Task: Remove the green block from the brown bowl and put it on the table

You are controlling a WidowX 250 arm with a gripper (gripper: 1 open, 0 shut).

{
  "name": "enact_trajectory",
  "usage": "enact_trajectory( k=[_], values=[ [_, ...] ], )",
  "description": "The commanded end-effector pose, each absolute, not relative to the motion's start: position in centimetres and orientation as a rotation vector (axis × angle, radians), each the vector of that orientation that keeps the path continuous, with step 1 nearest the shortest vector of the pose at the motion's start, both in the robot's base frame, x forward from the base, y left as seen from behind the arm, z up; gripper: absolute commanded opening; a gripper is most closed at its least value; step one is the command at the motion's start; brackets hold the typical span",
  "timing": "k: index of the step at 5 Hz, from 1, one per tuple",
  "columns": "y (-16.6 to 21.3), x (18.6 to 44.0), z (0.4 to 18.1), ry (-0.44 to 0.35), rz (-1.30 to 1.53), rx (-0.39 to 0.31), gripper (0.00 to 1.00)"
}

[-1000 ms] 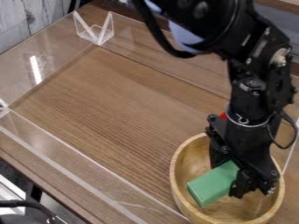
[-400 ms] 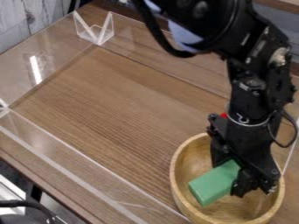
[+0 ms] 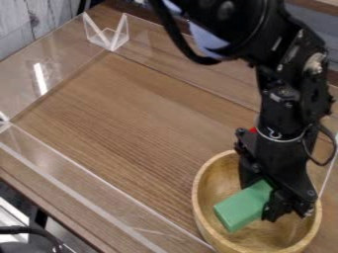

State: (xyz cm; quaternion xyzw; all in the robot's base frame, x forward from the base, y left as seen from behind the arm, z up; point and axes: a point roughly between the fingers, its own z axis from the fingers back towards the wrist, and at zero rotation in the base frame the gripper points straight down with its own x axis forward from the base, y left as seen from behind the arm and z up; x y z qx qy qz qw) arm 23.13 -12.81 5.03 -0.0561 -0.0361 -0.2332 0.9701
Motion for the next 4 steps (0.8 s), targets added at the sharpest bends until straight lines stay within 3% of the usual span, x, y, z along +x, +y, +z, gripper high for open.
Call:
enact_trajectory(
  k=[1,4],
  values=[
    [-12.76,23.73,5.77,-0.11,-0.468,-0.122,0.0],
    [-12.76,23.81,5.52,-0.11,-0.468,-0.126,0.0]
  ],
)
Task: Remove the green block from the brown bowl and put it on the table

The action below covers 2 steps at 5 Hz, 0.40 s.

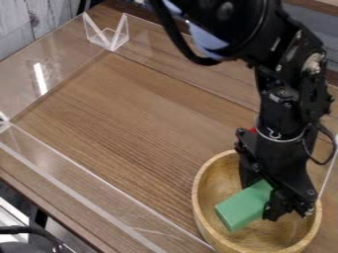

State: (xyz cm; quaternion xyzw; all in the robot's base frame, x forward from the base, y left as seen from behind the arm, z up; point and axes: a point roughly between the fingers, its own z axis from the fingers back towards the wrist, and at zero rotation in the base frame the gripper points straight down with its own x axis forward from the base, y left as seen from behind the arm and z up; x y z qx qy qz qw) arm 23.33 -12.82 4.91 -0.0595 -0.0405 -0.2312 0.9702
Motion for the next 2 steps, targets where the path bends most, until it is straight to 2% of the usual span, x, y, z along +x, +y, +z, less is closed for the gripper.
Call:
enact_trajectory(
  k=[1,2],
  values=[
    [-12.76,23.84,5.44,-0.111,-0.468,-0.127,0.0],
    [-12.55,23.79,5.8,-0.113,-0.464,-0.13,0.0]
  ],
)
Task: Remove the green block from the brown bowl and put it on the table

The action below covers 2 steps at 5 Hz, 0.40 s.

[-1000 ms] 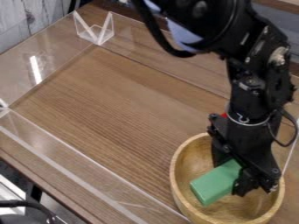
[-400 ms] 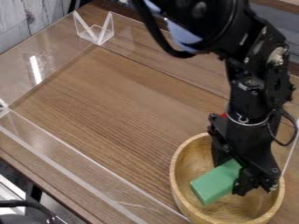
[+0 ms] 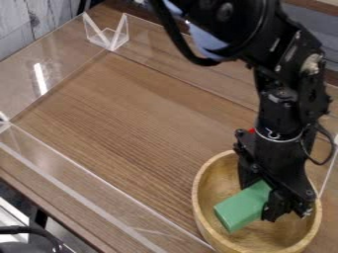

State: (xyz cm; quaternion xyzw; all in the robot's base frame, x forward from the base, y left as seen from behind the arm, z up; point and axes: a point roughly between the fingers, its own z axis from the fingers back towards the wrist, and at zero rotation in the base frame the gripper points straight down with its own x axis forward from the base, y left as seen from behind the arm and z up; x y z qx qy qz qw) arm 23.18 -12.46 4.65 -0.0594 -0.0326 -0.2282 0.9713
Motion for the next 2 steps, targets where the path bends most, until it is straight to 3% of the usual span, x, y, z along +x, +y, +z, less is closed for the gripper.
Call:
enact_trajectory(
  k=[1,2],
  values=[
    [-12.27,23.74,6.26,-0.117,-0.46,-0.132,0.0],
    [-12.02,23.71,6.45,-0.118,-0.456,-0.134,0.0]
  ],
)
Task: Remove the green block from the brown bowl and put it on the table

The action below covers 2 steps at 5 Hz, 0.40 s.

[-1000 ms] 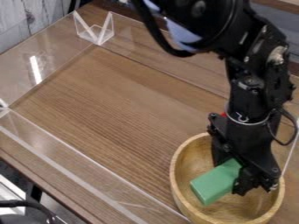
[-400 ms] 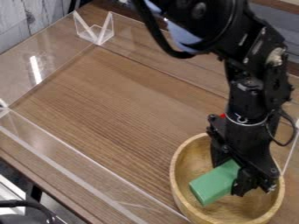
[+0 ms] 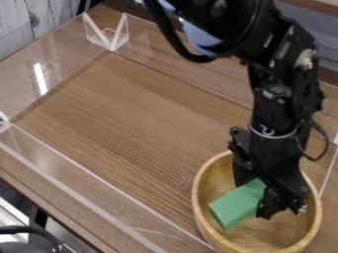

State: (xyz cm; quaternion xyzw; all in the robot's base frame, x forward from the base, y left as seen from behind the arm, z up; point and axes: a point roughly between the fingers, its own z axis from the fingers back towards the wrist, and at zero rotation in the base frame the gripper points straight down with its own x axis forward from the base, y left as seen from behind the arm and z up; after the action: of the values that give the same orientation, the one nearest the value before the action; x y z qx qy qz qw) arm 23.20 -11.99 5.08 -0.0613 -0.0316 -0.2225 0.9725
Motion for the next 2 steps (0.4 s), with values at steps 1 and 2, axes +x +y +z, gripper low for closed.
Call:
enact_trajectory(
  k=[1,2],
  values=[
    [-11.4,23.7,7.2,-0.128,-0.442,-0.132,0.0],
    [-9.6,23.8,8.5,-0.145,-0.401,-0.122,0.0]
  ],
)
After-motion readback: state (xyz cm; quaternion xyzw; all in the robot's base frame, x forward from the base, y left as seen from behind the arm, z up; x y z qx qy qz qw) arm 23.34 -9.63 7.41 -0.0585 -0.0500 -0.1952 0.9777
